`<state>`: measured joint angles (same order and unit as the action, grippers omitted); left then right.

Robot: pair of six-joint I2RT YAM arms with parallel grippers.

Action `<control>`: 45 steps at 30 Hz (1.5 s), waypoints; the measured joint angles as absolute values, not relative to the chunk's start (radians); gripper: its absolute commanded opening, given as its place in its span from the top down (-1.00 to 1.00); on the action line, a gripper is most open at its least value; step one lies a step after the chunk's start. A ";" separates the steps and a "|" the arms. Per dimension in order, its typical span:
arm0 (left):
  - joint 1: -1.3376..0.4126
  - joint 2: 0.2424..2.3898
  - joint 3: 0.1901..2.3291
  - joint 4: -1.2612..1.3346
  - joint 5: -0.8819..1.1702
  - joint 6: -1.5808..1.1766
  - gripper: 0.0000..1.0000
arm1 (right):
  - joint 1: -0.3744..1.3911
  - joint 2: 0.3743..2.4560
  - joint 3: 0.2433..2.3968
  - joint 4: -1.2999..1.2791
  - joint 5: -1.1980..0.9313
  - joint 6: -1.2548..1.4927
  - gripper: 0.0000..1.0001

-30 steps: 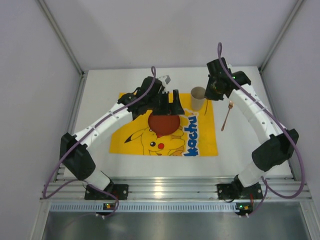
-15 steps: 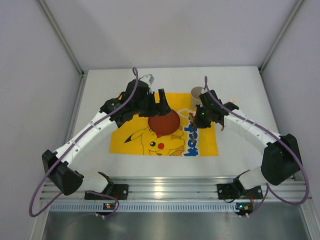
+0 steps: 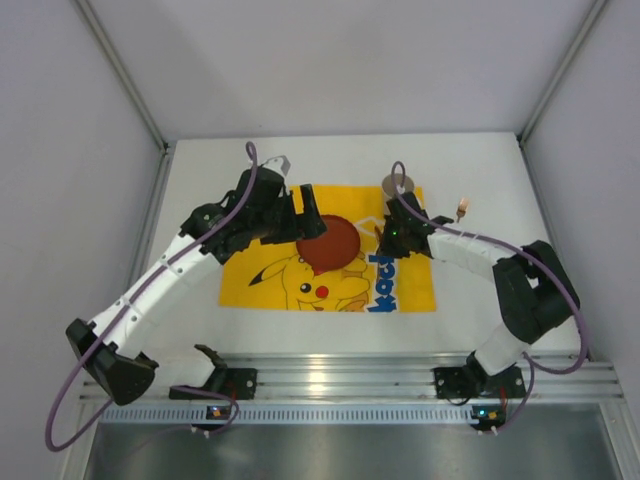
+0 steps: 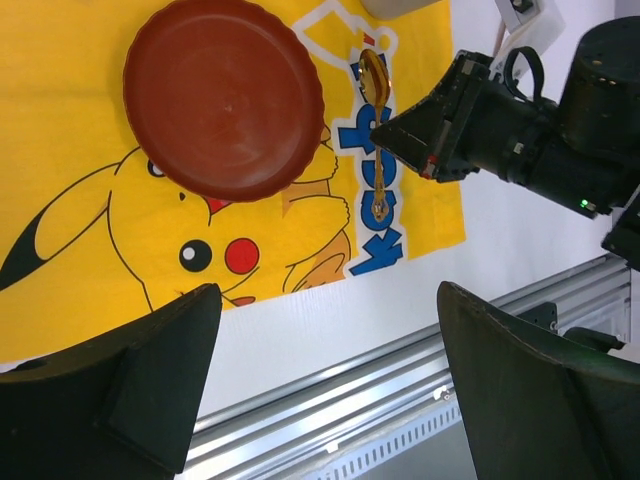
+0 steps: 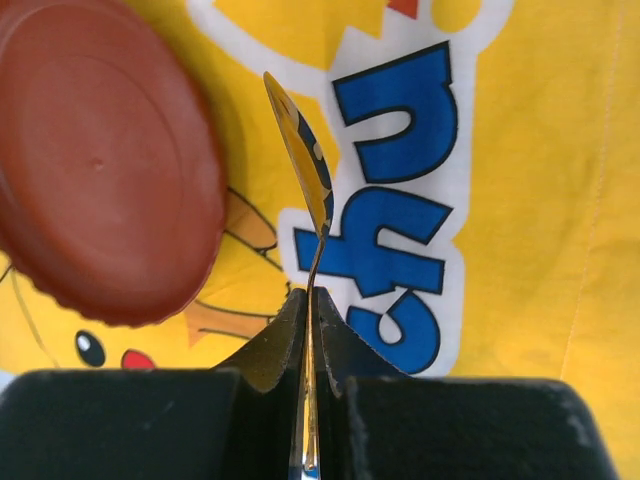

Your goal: Set the dinner table for one person

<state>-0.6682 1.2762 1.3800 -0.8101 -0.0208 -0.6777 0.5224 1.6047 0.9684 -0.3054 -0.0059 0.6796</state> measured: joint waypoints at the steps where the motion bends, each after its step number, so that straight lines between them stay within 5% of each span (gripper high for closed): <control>1: -0.669 1.264 1.380 -0.818 -0.021 -0.681 -0.88 | 0.524 1.617 0.968 -0.299 0.009 0.683 1.00; 6: -0.669 1.217 1.380 -0.849 -0.027 -0.686 -0.88 | 0.533 1.644 0.968 -0.276 0.073 0.700 0.92; 8: -0.669 1.208 1.380 -0.857 -0.029 -0.686 -0.87 | 0.537 1.644 0.968 -0.276 0.093 0.706 0.58; 9: -0.669 1.207 1.380 -0.861 -0.028 -0.685 -0.87 | 0.540 1.644 0.968 -0.276 0.105 0.709 -0.02; 10: -0.669 1.207 1.380 -0.863 -0.028 -0.685 -0.87 | 0.542 1.644 0.968 -0.277 0.113 0.713 -0.37; 12: -0.669 1.212 1.380 -0.863 -0.025 -0.683 -0.87 | 0.547 1.644 0.968 -0.279 0.128 0.702 -0.48; 19: -0.668 1.253 1.380 -0.855 -0.004 -0.678 -0.87 | 0.557 1.591 0.968 -0.369 0.189 0.698 -0.50; 25: -0.669 1.261 1.357 -0.808 0.015 -0.677 -0.87 | 0.548 1.335 0.968 -0.546 0.284 0.693 -0.62; 30: -0.668 1.259 1.285 -0.737 0.040 -0.678 -0.87 | 0.297 1.166 0.908 -0.566 0.265 0.642 -0.47; 34: -0.668 1.259 1.243 -0.713 0.064 -0.678 -0.87 | 0.085 1.310 0.896 -0.582 0.269 0.596 -0.36; 45: -0.667 1.259 1.196 -0.687 0.104 -0.659 -0.88 | 0.042 1.845 1.339 -0.619 0.279 0.541 -0.27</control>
<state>-0.6674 1.2594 1.1965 -0.6872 0.1043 -0.6594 0.0422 1.8450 1.3392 -0.6186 0.2794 0.5411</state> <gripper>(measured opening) 0.939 0.643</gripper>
